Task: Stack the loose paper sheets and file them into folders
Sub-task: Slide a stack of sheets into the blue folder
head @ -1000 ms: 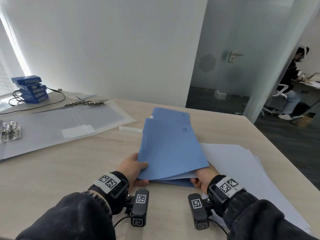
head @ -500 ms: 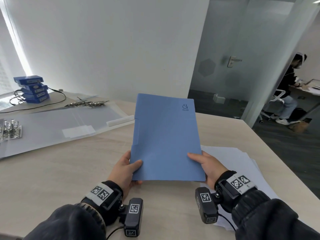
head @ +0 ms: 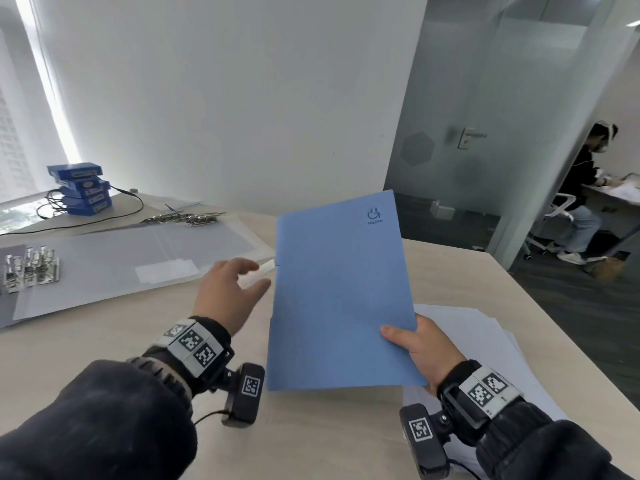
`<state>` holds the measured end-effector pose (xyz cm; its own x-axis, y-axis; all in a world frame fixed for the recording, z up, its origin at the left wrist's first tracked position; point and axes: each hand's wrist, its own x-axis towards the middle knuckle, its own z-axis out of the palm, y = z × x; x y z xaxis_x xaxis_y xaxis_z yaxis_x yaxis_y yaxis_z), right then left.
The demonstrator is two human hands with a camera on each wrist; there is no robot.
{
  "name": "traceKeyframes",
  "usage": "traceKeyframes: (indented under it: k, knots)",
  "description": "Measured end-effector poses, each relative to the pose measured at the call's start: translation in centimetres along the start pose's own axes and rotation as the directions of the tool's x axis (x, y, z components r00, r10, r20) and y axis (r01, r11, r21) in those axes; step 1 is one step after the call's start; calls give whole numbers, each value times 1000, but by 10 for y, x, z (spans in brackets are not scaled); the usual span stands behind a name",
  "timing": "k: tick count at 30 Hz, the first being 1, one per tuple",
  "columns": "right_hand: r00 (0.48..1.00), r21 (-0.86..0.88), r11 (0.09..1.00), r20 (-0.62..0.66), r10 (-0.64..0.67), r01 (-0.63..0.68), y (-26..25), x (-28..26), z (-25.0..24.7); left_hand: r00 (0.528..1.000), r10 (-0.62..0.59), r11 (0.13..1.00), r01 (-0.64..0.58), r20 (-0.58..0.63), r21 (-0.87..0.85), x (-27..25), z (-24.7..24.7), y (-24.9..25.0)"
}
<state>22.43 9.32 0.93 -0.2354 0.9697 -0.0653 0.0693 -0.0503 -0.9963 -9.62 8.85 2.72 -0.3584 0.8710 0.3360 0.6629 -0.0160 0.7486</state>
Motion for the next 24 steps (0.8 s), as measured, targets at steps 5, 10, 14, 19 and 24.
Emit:
traceKeyframes:
  k: [5,10,14,19,24]
  knots:
    - [995,10,999,83,-46,45,-1,-7,7,970,-102,962,39,223,272,20,-11,5]
    - [994,-7,998,99,-55,56,0,-9,5,953,-96,993,71,288,99,11,-10,3]
    - [992,-20,998,109,-56,58,1,-10,6,938,-154,986,165,311,-9,4,0,-1]
    - [993,29,998,105,-57,54,4,-8,10,928,-241,938,298,283,-178,-2,14,-1]
    - [993,72,995,91,-77,71,2,-4,15,841,-346,568,541,416,-620,-19,34,7]
